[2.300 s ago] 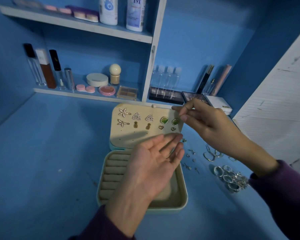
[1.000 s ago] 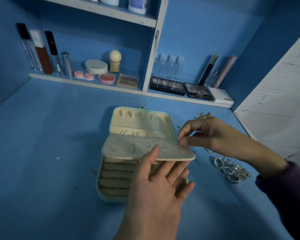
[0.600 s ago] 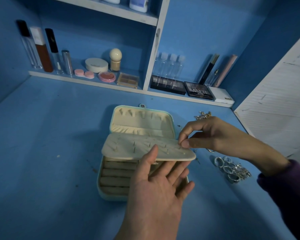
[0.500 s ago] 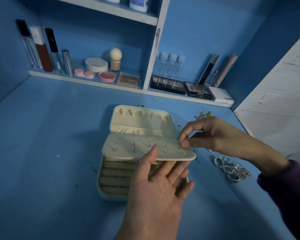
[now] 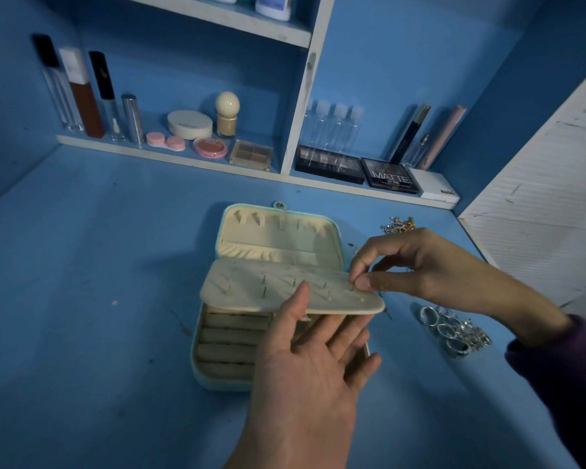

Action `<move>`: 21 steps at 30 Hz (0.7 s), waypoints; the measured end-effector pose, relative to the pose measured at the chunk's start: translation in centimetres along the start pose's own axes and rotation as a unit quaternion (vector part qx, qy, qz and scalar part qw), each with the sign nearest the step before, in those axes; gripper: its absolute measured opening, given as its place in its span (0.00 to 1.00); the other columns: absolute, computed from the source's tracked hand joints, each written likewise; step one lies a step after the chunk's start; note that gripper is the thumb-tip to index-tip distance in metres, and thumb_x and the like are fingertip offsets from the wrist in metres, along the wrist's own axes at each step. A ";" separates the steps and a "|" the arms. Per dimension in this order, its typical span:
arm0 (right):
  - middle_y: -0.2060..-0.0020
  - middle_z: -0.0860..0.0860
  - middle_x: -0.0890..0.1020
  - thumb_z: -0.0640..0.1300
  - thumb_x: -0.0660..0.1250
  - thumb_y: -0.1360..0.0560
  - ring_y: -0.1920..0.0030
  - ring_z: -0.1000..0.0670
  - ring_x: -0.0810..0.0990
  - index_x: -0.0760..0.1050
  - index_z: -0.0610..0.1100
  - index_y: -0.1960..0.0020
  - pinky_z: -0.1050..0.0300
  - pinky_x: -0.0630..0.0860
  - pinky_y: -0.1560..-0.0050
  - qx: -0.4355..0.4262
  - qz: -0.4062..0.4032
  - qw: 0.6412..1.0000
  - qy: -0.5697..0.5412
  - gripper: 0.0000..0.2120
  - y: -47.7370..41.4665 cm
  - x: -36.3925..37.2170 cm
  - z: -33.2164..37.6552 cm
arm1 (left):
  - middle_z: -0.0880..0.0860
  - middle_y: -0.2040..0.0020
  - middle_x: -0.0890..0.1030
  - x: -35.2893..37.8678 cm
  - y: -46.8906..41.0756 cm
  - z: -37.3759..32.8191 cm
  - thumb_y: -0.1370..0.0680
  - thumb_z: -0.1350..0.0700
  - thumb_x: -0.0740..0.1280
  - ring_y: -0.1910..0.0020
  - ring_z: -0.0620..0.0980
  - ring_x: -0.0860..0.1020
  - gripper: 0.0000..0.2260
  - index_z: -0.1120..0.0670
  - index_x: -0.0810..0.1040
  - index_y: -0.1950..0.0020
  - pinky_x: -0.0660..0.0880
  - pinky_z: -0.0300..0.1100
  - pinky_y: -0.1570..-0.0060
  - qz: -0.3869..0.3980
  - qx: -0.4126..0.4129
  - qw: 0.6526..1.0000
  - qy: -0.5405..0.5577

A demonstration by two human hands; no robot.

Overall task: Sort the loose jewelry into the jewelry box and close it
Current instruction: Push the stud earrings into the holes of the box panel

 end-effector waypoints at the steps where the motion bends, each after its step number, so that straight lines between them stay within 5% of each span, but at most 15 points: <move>1: 0.59 0.54 0.84 0.46 0.69 0.30 0.54 0.53 0.82 0.81 0.46 0.55 0.54 0.78 0.48 -0.005 -0.001 1.000 0.006 0.06 0.0 0.0 0.0 | 0.56 0.46 0.83 0.0 0.0 0.0 0.40 0.41 0.65 0.36 0.51 0.72 0.28 0.57 0.84 0.47 0.65 0.50 0.35 0.000 0.000 1.000 0.000; 21: 0.62 0.56 0.83 0.32 0.69 0.29 0.59 0.54 0.82 0.81 0.43 0.56 0.56 0.78 0.51 -0.039 0.100 0.983 0.146 0.07 -1.4 -0.6 2.4 | 0.56 0.44 0.83 -0.3 0.0 0.0 0.38 0.42 0.65 0.34 0.52 0.71 0.30 0.57 0.82 0.42 0.64 0.51 0.33 -0.006 -0.003 1.000 0.007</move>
Point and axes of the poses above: each hand's wrist, its own y-axis away from the middle knuckle, its own x-axis out of the palm, z = x × y, the point moved 3 cm from there along -y, towards the middle knuckle
